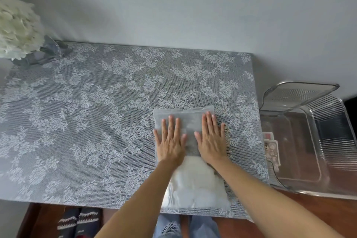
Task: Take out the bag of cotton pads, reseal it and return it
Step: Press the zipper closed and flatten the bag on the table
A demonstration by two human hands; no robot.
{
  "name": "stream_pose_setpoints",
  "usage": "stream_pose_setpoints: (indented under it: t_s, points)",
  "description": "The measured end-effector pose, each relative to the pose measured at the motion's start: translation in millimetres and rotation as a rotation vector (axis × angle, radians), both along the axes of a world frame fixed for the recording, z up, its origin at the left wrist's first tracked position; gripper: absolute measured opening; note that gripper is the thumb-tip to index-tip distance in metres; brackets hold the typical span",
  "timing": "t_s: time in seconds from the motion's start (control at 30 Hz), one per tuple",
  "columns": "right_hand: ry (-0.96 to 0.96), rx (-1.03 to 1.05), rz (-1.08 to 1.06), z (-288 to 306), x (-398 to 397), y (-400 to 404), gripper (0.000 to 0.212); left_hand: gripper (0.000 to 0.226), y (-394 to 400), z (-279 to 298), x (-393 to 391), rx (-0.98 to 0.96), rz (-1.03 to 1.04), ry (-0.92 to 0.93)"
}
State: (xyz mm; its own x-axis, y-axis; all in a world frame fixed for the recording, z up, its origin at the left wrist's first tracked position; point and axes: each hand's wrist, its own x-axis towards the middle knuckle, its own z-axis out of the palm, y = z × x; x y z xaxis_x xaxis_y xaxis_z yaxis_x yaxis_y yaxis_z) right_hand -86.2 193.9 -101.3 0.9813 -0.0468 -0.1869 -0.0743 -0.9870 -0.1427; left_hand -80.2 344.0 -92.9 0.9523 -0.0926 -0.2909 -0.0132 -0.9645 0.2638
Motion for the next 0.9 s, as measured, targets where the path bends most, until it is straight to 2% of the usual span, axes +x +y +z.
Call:
stream_pose_setpoints:
  t_s: [0.2, 0.4, 0.53, 0.6, 0.9]
  points:
    - [0.02, -0.007, -0.016, -4, 2, -1, 0.066, 0.061, 7, -17, 1, 0.043, 0.006, -0.082]
    - [0.023, -0.026, -0.015, 7, 9, -4, 0.066, 0.064, 2, -3, 12, 0.081, 0.073, -0.07]
    - [-0.034, -0.053, -0.03, 14, 23, -7, 0.057, 0.058, -15, -1, 26, -0.057, -0.063, -0.052]
    - [-0.061, -0.04, -0.038, 10, 25, -7, 0.053, 0.057, -19, -6, 29, -0.085, -0.058, -0.037]
    - [-0.051, -0.025, -0.079, 4, 23, -5, 0.055, 0.06, -16, -14, 31, 0.025, -0.003, -0.078]
